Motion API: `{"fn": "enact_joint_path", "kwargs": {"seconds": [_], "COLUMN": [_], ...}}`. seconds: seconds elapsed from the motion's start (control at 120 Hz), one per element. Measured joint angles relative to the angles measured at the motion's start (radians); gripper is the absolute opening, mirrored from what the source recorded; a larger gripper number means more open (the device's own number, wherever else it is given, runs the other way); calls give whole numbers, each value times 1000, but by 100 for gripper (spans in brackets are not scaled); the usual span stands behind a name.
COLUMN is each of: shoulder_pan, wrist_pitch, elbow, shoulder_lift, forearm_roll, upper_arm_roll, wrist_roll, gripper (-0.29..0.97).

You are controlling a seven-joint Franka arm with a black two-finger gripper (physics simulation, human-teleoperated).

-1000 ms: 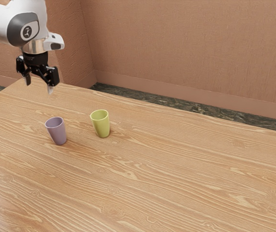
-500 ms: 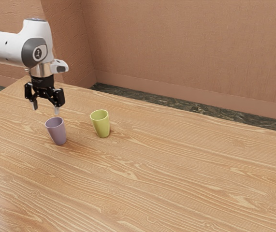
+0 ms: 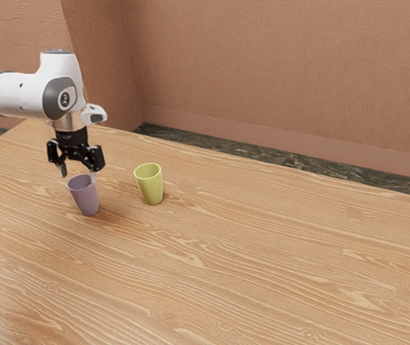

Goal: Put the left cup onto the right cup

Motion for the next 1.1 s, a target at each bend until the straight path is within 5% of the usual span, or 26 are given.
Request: {"fn": "enact_joint_path", "kwargs": {"seconds": [1.1], "shoulder_pan": [43], "wrist_pitch": [178], "elbow": [72], "shoulder_lift": [156], "forearm_roll": [-59], "upper_arm_roll": [-1], "wrist_roll": [89], "gripper": [68]}}
